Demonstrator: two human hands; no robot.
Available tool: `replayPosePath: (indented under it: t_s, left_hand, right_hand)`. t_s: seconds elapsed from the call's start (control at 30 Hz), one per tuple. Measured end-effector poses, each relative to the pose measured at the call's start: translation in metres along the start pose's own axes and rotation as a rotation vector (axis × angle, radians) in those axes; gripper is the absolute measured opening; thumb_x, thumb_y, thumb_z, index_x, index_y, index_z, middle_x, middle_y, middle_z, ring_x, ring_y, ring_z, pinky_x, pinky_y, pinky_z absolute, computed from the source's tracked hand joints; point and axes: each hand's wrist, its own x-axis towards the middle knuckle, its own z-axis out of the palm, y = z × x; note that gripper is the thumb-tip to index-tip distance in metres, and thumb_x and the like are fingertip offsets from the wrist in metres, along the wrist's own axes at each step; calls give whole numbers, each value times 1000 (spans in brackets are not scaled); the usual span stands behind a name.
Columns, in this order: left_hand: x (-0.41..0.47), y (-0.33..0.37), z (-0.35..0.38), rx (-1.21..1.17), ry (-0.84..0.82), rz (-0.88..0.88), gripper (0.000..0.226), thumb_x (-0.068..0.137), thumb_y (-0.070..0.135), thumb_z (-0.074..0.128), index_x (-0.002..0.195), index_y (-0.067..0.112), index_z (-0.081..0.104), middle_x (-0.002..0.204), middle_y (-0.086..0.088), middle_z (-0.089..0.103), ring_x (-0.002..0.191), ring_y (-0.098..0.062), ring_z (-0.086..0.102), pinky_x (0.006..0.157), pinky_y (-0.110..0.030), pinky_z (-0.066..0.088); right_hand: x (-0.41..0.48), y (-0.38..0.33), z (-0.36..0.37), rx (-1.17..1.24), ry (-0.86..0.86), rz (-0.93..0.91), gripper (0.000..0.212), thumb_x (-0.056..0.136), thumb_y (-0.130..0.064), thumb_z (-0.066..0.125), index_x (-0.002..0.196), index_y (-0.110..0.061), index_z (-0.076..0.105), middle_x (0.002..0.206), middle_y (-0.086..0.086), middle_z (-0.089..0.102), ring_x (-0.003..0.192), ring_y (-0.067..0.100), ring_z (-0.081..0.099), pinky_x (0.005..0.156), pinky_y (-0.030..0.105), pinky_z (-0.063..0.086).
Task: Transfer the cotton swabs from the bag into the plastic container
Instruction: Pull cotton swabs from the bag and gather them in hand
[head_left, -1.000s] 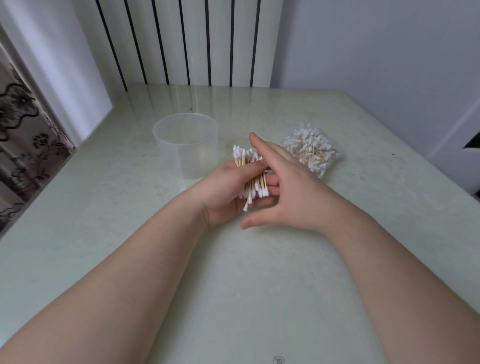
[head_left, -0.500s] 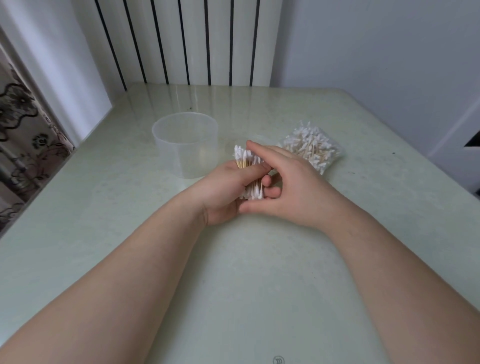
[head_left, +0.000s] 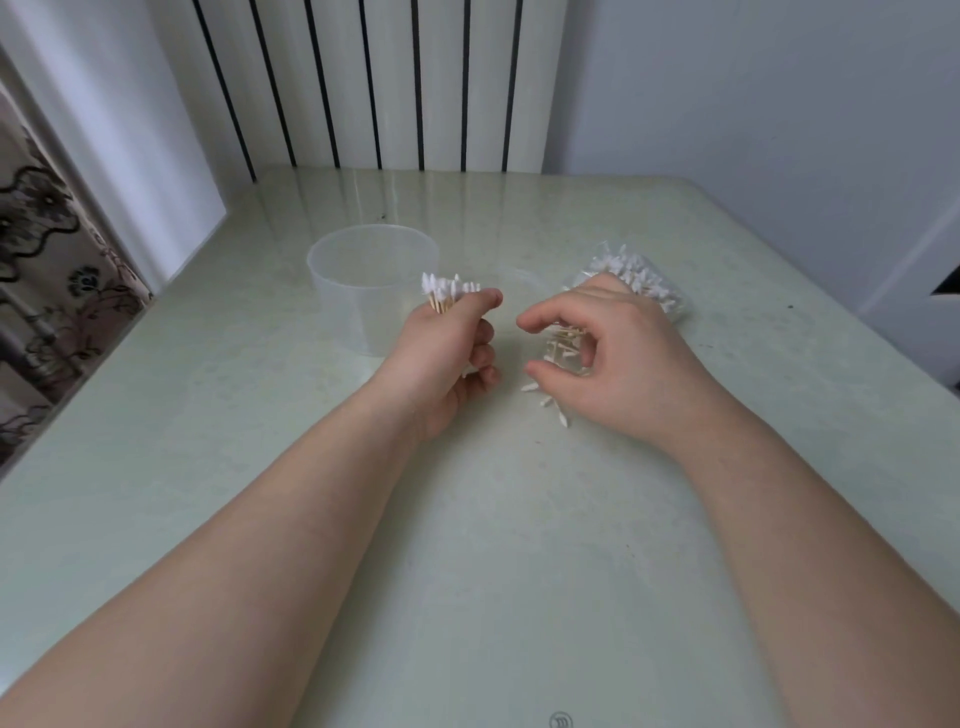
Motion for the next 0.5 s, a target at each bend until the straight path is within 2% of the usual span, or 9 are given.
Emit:
replayPosePath:
  t_s: [0.1,0.17,0.27,0.37,0.43,0.47,0.5]
  left_hand:
    - [1,-1,1,14,2,9,4,98,21,60,100,18,58,53,7,40,45,-11,37,53,-26,39]
    - [2,-2,1,18,-4,14,4,99,20,60,100,18,57,52,7,41,45,-11,39,52,-25,39]
    - [4,-4,1,13,-18,11,3,99,20,60,100,17,58,52,7,42,45,-10,40,51,-25,40]
    - [5,-5,0,26,-32,11,3,100,20,59,100,17,59,51,7,43,45,-11,42,51,-25,40]
    - [5,-5,0,44,-46,8,4,100,19,59,101,15,59,51,7,45,45,-11,43,51,-25,41]
    - [5,-5,0,53,-53,8,5,100,19,58,102,15,59,51,7,45,46,-11,44,51,-25,42]
    - [5,-6,1,61,-60,8,5,100,19,58,103,15,59,51,7,45,46,-11,44,51,-25,42]
  right_hand:
    - [0,0,-2,-34,-34,-12,20,76,-14,77,93,-23,76,79,-22,61,69,-2,55,70,10,43]
    - [-1,3,-1,-100,-85,14,20,77,-15,74,94,-26,76,80,-19,60,67,1,55,74,18,48]
    - [0,5,-1,-237,-142,96,28,81,-24,71,109,-26,75,94,-10,67,88,11,62,85,31,53]
    - [0,7,0,-338,-205,165,41,80,-42,73,117,-23,71,106,0,71,107,21,62,92,37,51]
    - [0,8,4,-383,-267,170,33,79,-52,72,96,-23,69,90,-3,66,102,27,59,85,36,49]
    - [-1,7,5,-403,-297,165,29,81,-53,69,84,-25,60,79,-8,58,97,28,57,80,35,46]
    - [-2,8,7,-407,-320,153,29,83,-52,66,80,-26,53,74,-11,50,93,28,55,78,35,43]
